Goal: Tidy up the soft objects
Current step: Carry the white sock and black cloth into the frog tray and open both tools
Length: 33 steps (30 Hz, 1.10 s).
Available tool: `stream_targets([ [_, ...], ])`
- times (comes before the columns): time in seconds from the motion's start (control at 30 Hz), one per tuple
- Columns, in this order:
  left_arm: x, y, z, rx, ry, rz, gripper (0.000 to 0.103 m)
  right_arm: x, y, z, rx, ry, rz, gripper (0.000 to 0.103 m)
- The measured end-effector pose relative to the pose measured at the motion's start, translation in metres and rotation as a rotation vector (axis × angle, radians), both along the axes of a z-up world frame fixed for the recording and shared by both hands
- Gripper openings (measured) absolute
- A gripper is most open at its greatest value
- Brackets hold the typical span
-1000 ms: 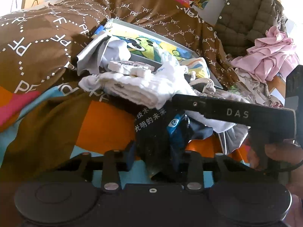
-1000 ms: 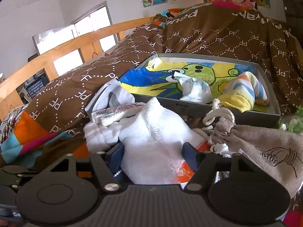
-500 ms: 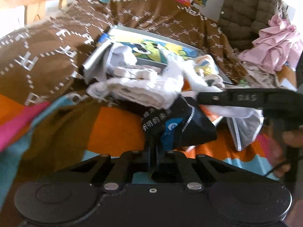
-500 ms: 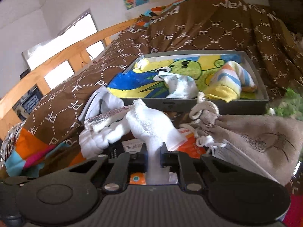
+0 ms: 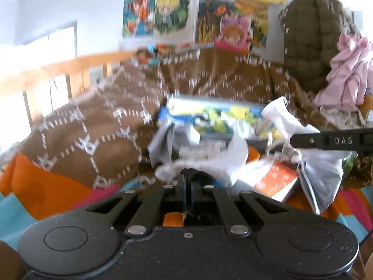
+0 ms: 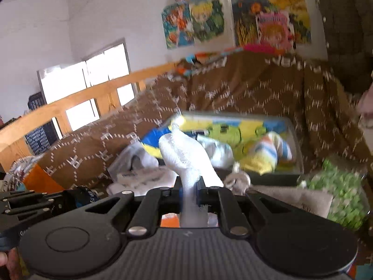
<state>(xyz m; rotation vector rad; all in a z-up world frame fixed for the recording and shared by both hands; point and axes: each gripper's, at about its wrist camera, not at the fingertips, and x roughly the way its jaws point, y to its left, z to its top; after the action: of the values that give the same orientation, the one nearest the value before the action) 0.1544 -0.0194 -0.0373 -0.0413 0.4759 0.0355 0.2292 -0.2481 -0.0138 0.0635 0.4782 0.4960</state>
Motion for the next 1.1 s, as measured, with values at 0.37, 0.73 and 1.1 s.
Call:
stream_targets([
  [0.37,-0.019,-0.003,0.048,-0.080,-0.083,-0.017,0.002,-0.006,-0.027,0.022,0.127,-0.071,-0.023,0.012],
  [0.73,0.061,-0.032,0.092,-0.171,-0.074,-0.065,0.003,0.043,-0.054,0.007,0.211,-0.028,-0.118,0.012],
  [1.1,0.182,-0.081,0.068,-0.187,-0.061,-0.106,0.003,0.104,-0.092,-0.037,0.357,0.100,-0.203,0.012],
])
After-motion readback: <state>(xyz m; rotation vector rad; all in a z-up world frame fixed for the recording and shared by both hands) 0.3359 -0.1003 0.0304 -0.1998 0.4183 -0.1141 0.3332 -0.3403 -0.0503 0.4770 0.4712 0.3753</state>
